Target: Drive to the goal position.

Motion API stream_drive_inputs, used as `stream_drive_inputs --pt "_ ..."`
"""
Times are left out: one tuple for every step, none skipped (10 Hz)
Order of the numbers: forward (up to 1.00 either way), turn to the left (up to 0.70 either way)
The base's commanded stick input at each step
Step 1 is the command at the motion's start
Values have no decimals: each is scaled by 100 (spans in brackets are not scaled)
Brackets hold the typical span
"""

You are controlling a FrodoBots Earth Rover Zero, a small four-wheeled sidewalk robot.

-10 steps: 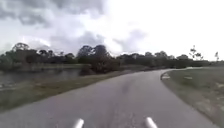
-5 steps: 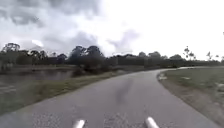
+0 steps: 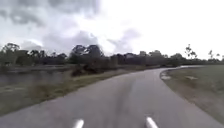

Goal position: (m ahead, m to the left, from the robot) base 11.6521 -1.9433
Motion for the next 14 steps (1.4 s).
stream_drive_inputs --pt "85 -25" --pt "85 -13" --pt "85 0" --pt "85 0" --pt "85 -17" --pt "85 -34" --pt "85 -34" --pt "85 -34" --pt "85 -34" --pt "85 -34" --pt "85 -23" --pt "85 -8" --pt "85 0" --pt "85 0"
